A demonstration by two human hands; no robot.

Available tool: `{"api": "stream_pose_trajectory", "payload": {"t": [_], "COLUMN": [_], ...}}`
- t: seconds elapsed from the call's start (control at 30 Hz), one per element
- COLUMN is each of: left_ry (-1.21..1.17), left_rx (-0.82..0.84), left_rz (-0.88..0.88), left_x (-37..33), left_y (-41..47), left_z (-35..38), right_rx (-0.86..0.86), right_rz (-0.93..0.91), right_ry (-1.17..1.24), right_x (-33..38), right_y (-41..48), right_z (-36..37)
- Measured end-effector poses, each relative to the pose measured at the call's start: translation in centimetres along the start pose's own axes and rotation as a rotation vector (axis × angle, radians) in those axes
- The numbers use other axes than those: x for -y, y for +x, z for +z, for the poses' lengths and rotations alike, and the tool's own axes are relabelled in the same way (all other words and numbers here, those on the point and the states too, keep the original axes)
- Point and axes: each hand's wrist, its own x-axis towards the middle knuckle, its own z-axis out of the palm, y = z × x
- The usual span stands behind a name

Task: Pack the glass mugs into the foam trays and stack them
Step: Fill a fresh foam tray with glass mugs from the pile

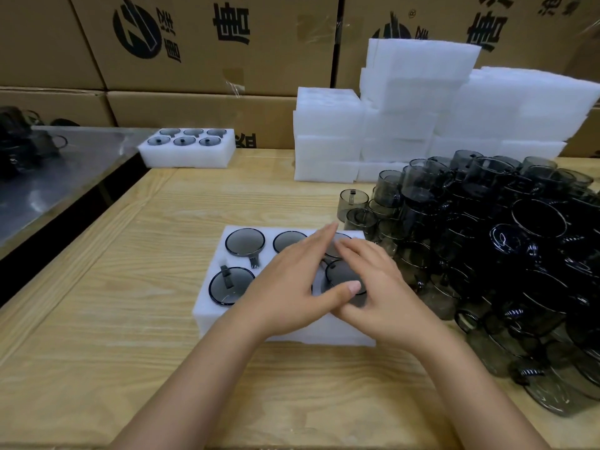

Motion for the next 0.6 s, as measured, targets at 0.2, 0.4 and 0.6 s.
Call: {"api": "stream_pose_trajectory", "payload": {"t": [0.2, 0.4, 0.6], "left_ry": [0.063, 0.325, 0.316], "left_rx": [-0.217, 0.197, 0.199], "left_rz": [0.233, 0.1, 0.068], "left_x": [-2.6, -3.7, -3.2], "left_y": [-0.1, 1.7, 2.0], "left_z": [-0.7, 1.4, 1.9], "right_rx": [0.084, 0.467, 0.488], "right_rz": [-0.048, -0.004, -0.023], "right_ry": [-0.123, -0.705, -0.741], "right_x": [1.6, 2.0, 1.4], "right_y": [1.4, 1.3, 1.8], "right_z": [-0.4, 0.4, 0.8]}}
